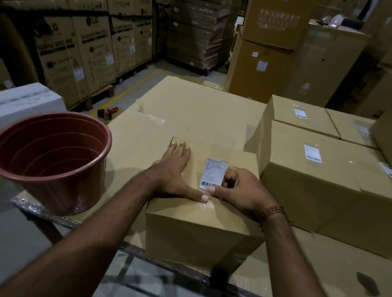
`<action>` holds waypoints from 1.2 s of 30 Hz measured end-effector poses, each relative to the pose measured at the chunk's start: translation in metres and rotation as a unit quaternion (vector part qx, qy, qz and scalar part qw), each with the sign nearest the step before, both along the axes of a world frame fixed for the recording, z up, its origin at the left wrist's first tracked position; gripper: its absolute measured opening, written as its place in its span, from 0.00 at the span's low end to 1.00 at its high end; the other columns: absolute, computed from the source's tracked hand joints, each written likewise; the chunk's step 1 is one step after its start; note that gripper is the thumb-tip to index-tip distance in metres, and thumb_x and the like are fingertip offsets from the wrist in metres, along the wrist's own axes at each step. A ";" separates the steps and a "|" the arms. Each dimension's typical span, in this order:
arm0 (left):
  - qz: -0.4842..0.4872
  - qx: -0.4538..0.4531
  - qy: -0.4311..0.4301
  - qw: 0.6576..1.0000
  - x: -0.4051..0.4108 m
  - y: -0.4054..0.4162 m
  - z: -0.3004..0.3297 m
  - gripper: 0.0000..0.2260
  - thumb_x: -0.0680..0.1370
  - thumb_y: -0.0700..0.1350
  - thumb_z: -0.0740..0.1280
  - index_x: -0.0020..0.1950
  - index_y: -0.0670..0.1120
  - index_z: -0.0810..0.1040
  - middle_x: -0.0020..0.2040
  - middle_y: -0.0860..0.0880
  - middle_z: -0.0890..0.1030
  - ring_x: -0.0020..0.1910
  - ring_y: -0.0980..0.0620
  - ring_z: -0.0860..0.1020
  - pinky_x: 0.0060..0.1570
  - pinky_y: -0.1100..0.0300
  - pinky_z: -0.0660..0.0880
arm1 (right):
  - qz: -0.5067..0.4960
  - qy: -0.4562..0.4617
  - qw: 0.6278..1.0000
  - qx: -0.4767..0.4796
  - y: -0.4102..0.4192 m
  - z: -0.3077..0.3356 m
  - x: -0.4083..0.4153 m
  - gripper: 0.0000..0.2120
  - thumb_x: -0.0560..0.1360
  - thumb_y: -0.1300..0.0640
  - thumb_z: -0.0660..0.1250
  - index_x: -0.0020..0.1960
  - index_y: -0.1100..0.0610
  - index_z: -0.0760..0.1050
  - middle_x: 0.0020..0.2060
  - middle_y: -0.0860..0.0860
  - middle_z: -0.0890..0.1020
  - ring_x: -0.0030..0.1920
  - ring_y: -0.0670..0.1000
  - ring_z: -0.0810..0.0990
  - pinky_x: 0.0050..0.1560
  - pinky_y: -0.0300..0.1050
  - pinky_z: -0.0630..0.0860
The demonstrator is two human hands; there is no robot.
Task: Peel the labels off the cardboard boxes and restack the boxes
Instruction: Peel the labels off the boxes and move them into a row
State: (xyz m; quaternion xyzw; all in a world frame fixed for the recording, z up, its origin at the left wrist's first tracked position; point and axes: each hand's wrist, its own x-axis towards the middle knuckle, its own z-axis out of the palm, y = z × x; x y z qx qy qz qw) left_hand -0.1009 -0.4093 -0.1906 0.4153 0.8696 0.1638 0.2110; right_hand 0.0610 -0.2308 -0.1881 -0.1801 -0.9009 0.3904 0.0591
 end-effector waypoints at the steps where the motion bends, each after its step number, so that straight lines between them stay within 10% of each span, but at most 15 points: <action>1: -0.002 -0.002 0.001 1.000 0.000 0.000 0.000 0.79 0.49 0.87 0.67 0.85 0.49 0.35 0.85 0.54 0.33 0.82 0.53 0.30 0.81 0.35 0.49 | 0.001 -0.001 1.000 0.002 -0.001 0.000 0.000 0.20 0.67 0.35 0.78 0.49 0.48 0.87 0.51 0.47 0.85 0.50 0.48 0.85 0.54 0.55 0.84; 6: -0.038 -0.049 -0.010 0.998 -0.005 -0.001 0.010 0.80 0.50 0.83 0.72 0.84 0.47 0.31 0.84 0.50 0.29 0.81 0.48 0.27 0.82 0.42 0.41 | -0.007 -0.017 1.000 0.015 -0.004 0.002 0.000 0.18 0.63 0.39 0.85 0.42 0.50 0.85 0.47 0.51 0.79 0.44 0.50 0.78 0.45 0.50 0.79; 23: -0.058 -0.055 -0.022 0.997 -0.010 0.000 0.012 0.76 0.57 0.74 0.79 0.84 0.48 0.30 0.83 0.50 0.27 0.80 0.47 0.26 0.80 0.45 0.39 | -0.035 0.036 0.999 0.021 -0.008 -0.021 0.006 0.35 0.63 0.25 0.75 0.63 0.45 0.84 0.60 0.41 0.81 0.64 0.48 0.78 0.65 0.55 0.80; 36: -0.076 0.007 -0.112 0.991 -0.030 -0.007 0.004 0.62 0.71 0.61 0.80 0.85 0.47 0.36 0.83 0.52 0.29 0.79 0.51 0.25 0.82 0.46 0.38 | -0.011 0.060 0.991 -0.116 -0.015 0.000 0.012 0.16 0.75 0.59 0.79 0.63 0.54 0.85 0.61 0.43 0.86 0.62 0.42 0.84 0.64 0.39 0.78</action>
